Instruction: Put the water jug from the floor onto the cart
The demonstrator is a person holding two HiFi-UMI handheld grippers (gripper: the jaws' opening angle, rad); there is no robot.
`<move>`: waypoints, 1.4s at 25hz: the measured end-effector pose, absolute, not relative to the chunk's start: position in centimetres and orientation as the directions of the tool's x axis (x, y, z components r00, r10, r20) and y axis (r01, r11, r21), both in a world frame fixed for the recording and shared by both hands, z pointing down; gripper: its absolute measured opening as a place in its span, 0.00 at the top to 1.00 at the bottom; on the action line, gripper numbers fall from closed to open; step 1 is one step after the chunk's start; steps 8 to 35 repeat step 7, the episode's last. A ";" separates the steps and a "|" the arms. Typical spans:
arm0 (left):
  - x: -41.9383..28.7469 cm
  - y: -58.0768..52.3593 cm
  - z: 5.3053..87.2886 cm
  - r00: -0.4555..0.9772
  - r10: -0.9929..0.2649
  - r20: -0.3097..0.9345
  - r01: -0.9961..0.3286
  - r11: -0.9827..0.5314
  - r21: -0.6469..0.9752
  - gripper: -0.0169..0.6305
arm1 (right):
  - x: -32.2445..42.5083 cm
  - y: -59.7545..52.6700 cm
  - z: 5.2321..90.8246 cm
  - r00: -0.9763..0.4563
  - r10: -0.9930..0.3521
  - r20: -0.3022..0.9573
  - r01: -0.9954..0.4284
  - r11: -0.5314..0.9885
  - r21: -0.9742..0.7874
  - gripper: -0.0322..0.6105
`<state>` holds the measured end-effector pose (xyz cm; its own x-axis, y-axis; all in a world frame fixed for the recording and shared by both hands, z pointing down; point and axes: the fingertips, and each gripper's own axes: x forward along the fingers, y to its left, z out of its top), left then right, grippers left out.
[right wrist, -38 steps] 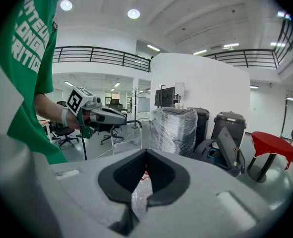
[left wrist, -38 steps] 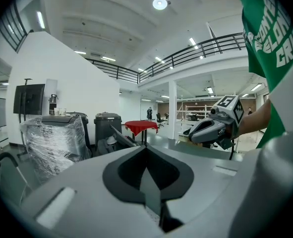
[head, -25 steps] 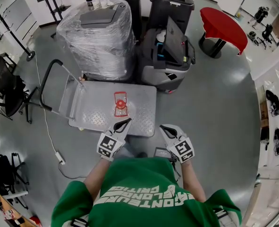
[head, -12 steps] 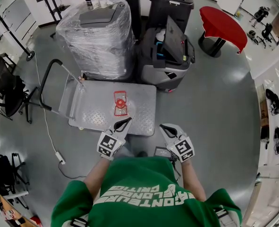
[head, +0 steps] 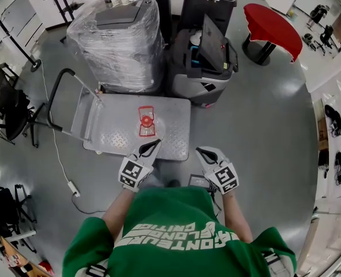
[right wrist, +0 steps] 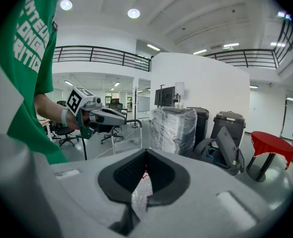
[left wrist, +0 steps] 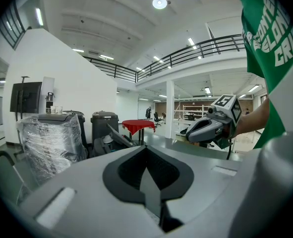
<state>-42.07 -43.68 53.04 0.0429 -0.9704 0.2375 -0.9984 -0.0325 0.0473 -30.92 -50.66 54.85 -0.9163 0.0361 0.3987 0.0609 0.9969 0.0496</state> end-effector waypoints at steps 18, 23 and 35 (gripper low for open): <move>-43.4 -44.6 51.8 0.023 -0.979 0.204 -1.000 -0.019 0.020 0.95 | -32.4 -51.9 53.7 -0.931 0.031 0.365 0.067 0.994 0.087 0.96; -43.4 -44.6 51.8 0.023 -0.979 0.204 -1.000 -0.019 0.020 0.95 | -32.4 -51.9 53.7 -0.931 0.031 0.365 0.067 0.994 0.087 0.96; -43.4 -44.6 51.8 0.023 -0.979 0.204 -1.000 -0.019 0.020 0.95 | -32.4 -51.9 53.7 -0.931 0.031 0.365 0.067 0.994 0.087 0.96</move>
